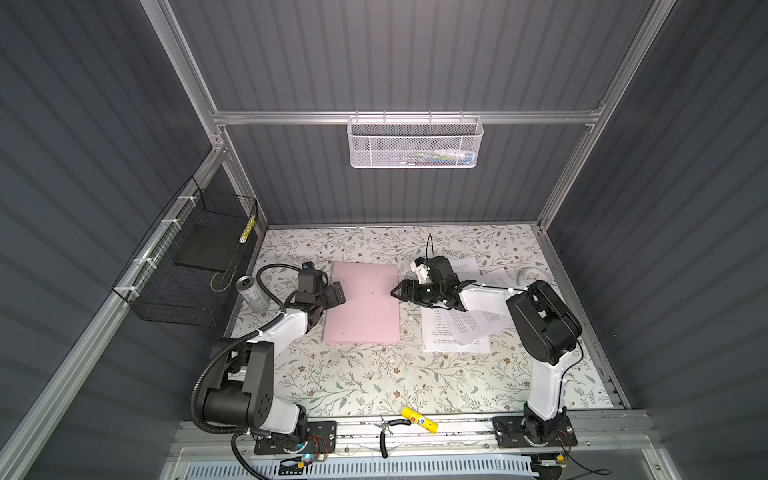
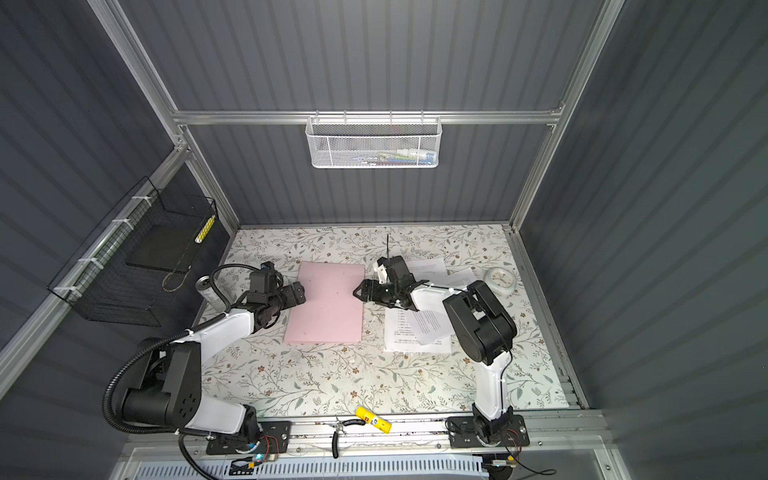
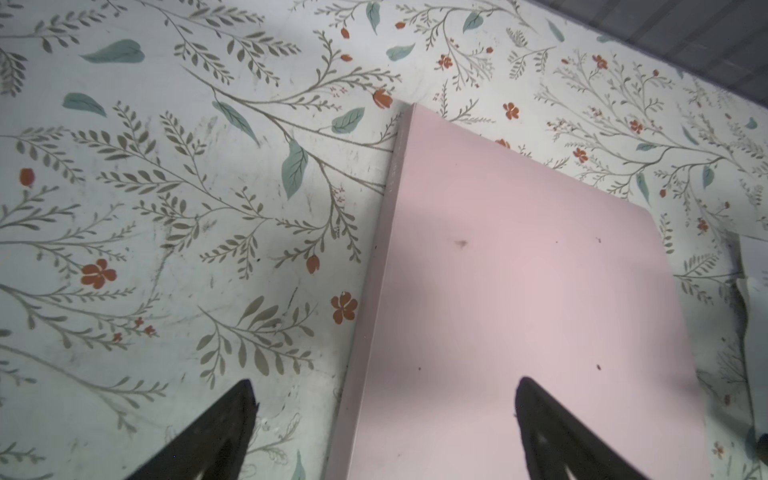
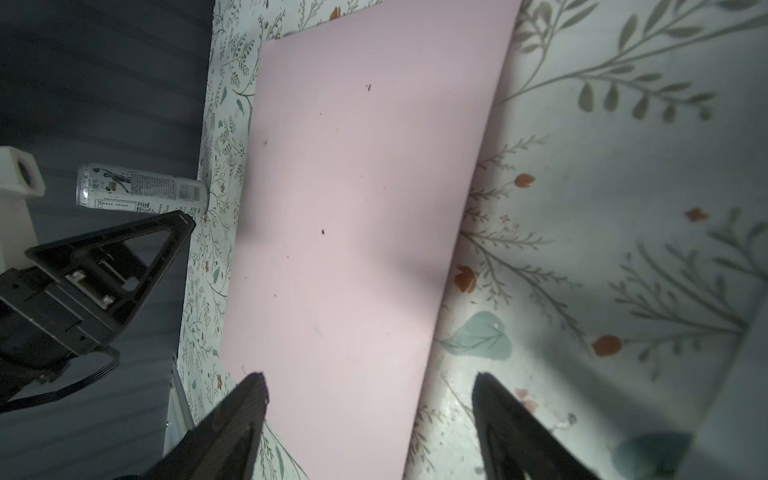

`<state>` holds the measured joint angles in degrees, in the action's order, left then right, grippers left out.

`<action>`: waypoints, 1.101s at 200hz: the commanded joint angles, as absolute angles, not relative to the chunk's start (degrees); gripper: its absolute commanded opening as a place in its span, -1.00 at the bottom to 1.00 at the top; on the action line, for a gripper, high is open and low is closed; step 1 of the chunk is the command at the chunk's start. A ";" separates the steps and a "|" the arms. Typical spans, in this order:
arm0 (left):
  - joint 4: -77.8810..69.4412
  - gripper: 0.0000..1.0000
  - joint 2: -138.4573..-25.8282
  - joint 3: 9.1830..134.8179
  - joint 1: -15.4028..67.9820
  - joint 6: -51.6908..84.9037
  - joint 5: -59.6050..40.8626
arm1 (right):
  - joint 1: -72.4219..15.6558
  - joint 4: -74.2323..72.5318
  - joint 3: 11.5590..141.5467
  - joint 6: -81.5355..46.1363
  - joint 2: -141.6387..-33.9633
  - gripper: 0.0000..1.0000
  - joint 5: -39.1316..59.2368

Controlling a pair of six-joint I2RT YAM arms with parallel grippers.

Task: Put the files into the folder
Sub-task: 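Grasp the pink folder's top cover edge with the right gripper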

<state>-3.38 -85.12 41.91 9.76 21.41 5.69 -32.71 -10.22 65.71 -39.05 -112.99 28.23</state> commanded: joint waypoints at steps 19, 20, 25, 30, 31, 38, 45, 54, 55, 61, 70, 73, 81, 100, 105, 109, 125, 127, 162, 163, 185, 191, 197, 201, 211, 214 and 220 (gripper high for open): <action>-5.71 0.95 -87.61 41.43 9.24 20.58 2.46 | -32.76 -8.80 68.80 -41.26 -116.43 0.51 32.74; -5.71 0.95 -87.66 41.42 9.23 20.57 2.37 | -32.77 -8.75 68.85 -41.28 -116.53 0.50 32.85; -5.56 0.95 -87.93 41.64 9.23 20.40 1.94 | -32.71 -8.57 69.27 -41.43 -116.97 0.50 33.42; -5.50 0.95 -88.24 41.94 9.23 20.31 1.66 | -32.77 -8.46 69.60 -41.61 -117.37 0.49 33.85; -5.47 0.95 -88.33 41.97 9.23 20.31 1.58 | -32.73 -8.45 69.65 -41.63 -117.44 0.49 33.93; -5.49 0.95 -88.79 42.21 9.23 20.22 0.95 | -32.71 -8.67 69.77 -41.79 -117.75 0.49 34.24; -5.24 0.95 -89.43 42.63 9.23 20.23 0.31 | -32.71 -8.64 70.19 -42.05 -118.12 0.49 34.59; -4.89 0.95 -90.48 43.14 9.15 20.37 -0.51 | -32.77 -8.23 70.67 -42.06 -118.48 0.49 34.73; -4.82 0.95 -90.63 43.19 9.14 20.38 -0.65 | -32.78 -8.20 70.71 -42.08 -118.57 0.49 34.81; -4.29 0.95 -91.43 43.85 9.14 20.39 -1.29 | -32.70 -7.94 70.99 -42.15 -118.85 0.49 35.00; -4.24 0.95 -92.53 44.31 9.14 20.50 -2.35 | -32.79 -7.67 71.28 -42.28 -119.14 0.49 35.48; -4.24 0.95 -92.85 44.44 9.14 20.56 -2.63 | -32.74 -7.73 71.28 -42.34 -119.22 0.49 35.58; -4.13 0.95 -93.69 44.80 9.14 20.57 -3.34 | -32.76 -7.81 71.32 -42.53 -119.24 0.49 35.76; -4.42 0.94 -95.15 45.09 9.14 20.91 -4.46 | -32.78 -8.08 71.43 -43.04 -119.26 0.49 36.03; -4.65 0.94 -95.39 45.00 9.14 21.05 -4.63 | -32.79 -8.25 71.49 -43.20 -119.31 0.49 36.31; -4.72 0.94 -95.57 45.00 9.14 21.06 -4.70 | -32.78 -8.42 71.50 -43.35 -119.42 0.49 36.65; -5.24 0.94 -95.89 44.74 9.14 21.10 -5.26 | -32.86 -9.09 71.39 -43.99 -119.38 0.49 37.24; -5.31 0.94 -95.89 44.74 9.10 21.10 -5.27 | -32.85 -9.13 71.40 -44.02 -119.43 0.49 37.19; -5.62 0.93 -95.69 44.45 9.14 20.87 -6.51 | -32.78 -10.09 71.59 -45.32 -119.10 0.48 39.21; -5.67 0.93 -95.70 44.46 9.14 20.85 -6.55 | -32.78 -10.10 71.61 -45.38 -119.05 0.47 39.21; -6.12 0.94 -95.73 44.23 9.14 20.92 -8.22 | -32.79 -10.03 71.55 -45.61 -117.85 0.46 39.41; -6.36 0.94 -95.71 44.11 9.14 20.85 -8.79 | -32.81 -9.94 71.49 -45.65 -117.40 0.46 39.44; -6.58 0.93 -95.71 43.99 9.14 20.89 -9.40 | -32.83 -9.93 71.46 -45.62 -116.98 0.45 39.44; -6.67 0.93 -95.71 43.91 9.17 20.92 -9.69 | -32.80 -9.93 71.42 -45.64 -116.63 0.45 39.49; -6.92 0.93 -95.63 43.91 9.23 21.01 -10.71 | -32.79 -9.93 71.28 -45.74 -115.75 0.44 39.65; -7.01 0.93 -95.56 43.92 9.23 21.01 -10.98 | -32.78 -9.93 71.24 -45.71 -115.51 0.44 39.78; -7.10 0.92 -95.49 43.94 9.31 21.15 -11.47 | -32.79 -9.89 71.15 -45.63 -115.05 0.43 39.85</action>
<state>-6.76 -94.80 43.99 9.37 21.21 -7.51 -32.71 -9.43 70.30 -45.06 -118.39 38.46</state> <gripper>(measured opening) 0.965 0.719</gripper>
